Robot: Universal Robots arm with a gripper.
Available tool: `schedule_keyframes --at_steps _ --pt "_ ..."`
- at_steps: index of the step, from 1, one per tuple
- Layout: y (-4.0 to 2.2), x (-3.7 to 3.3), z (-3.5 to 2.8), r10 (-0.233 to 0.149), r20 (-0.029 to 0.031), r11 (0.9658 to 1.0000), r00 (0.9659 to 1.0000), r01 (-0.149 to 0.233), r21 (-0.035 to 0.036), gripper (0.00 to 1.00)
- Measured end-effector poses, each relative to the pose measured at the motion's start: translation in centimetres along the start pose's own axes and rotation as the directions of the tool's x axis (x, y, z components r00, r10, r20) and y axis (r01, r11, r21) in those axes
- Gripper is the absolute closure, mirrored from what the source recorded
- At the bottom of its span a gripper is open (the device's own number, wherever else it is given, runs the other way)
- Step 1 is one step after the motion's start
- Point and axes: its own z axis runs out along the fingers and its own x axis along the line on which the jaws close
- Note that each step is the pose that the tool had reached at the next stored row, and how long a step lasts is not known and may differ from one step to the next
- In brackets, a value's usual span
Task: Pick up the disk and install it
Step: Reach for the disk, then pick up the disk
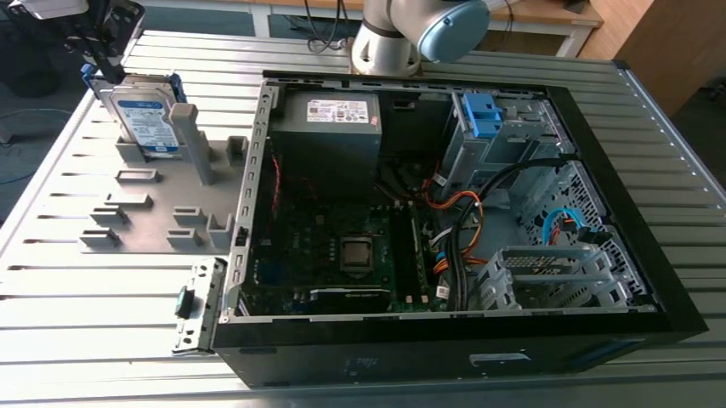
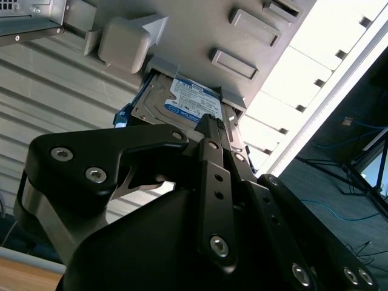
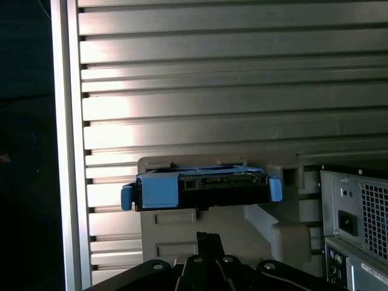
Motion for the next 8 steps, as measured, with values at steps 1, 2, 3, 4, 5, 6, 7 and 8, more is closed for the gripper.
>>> schedule_keyframes --at_steps 1,2,3,4,5,6,7,8 --pt "0.00 0.01 0.00 0.000 -0.0001 1.0000 1.0000 0.000 0.0000 0.89" --pt "0.00 0.01 0.00 0.000 -0.0001 1.0000 1.0000 0.000 0.0000 0.89" --pt "0.00 0.02 0.01 0.000 0.0000 1.0000 1.0000 0.000 0.0000 0.89" --pt "0.00 0.02 0.01 0.000 -0.0001 1.0000 1.0000 0.000 0.0000 0.89" --pt "0.00 0.03 0.01 0.000 -0.0001 1.0000 1.0000 0.000 0.0000 0.89" --pt "0.00 0.03 0.01 0.000 -0.0001 1.0000 1.0000 0.000 0.0000 0.89" --pt "0.00 0.02 0.02 -0.001 0.0000 1.0000 1.0000 0.001 0.0000 0.89" --pt "0.00 0.03 0.02 -0.002 -0.0001 1.0000 1.0000 0.002 -0.0001 0.89"
